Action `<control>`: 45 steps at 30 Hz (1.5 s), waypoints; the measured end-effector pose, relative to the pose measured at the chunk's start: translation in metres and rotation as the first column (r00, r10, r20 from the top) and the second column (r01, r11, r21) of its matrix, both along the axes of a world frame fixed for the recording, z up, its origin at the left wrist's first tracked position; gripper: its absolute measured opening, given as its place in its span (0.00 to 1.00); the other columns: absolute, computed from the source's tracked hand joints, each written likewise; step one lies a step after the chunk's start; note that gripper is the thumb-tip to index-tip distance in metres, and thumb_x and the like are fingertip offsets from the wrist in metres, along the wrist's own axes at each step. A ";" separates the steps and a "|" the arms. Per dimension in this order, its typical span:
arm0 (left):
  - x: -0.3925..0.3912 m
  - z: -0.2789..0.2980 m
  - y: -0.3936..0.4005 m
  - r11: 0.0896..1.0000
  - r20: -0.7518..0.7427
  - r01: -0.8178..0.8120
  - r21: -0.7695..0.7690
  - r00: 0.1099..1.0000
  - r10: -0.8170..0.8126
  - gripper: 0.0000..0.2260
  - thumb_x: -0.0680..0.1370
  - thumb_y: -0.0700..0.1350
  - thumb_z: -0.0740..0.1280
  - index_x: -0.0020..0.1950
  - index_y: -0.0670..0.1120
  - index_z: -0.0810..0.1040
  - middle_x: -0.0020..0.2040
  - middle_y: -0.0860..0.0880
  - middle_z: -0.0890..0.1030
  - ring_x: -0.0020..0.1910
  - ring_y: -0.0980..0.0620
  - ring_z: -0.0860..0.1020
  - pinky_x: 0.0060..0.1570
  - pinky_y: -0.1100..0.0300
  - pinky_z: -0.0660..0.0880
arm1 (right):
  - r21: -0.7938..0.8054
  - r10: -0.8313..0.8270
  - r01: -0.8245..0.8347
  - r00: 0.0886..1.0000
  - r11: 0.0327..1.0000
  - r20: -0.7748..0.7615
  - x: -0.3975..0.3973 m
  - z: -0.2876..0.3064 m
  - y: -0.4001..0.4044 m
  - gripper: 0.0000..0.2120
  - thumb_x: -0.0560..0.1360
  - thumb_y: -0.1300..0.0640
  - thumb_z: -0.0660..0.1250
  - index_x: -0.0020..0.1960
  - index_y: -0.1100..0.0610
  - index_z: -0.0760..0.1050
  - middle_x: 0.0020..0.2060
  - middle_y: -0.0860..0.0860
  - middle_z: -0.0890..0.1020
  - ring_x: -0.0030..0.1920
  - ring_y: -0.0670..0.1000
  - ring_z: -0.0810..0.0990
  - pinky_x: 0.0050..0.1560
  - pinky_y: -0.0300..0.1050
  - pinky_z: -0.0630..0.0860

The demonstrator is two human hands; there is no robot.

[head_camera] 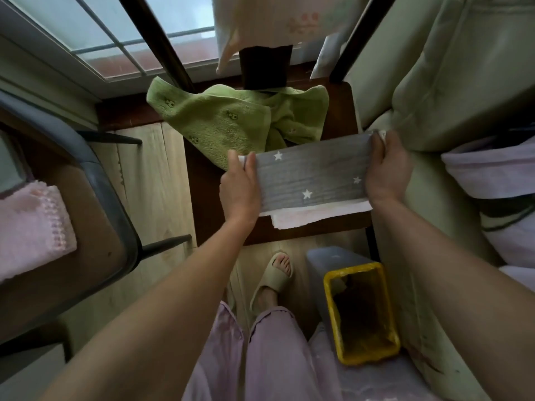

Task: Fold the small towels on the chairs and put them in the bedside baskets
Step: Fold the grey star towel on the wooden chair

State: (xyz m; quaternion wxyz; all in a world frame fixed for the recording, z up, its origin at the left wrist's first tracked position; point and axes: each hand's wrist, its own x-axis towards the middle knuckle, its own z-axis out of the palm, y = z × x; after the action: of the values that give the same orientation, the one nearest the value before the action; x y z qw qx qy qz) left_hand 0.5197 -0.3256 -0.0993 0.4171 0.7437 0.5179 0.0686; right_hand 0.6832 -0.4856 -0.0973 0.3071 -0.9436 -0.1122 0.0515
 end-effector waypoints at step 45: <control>-0.014 -0.111 -0.066 0.529 -0.394 0.772 0.352 0.635 -0.664 0.29 0.83 0.58 0.48 0.80 0.45 0.51 0.80 0.44 0.51 0.78 0.43 0.46 0.76 0.44 0.43 | -0.587 0.728 -0.610 0.683 0.532 -0.050 -0.012 -0.108 -0.055 0.31 0.81 0.36 0.45 0.80 0.48 0.50 0.78 0.57 0.53 0.78 0.61 0.51 0.74 0.67 0.48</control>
State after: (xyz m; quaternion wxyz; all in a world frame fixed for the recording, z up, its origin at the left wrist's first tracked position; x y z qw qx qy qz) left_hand 0.5055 -0.3921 -0.2108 0.1468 0.9728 0.1688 -0.0607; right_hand 0.6714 -0.5408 -0.2057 -0.0404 -0.8724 -0.4767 0.1005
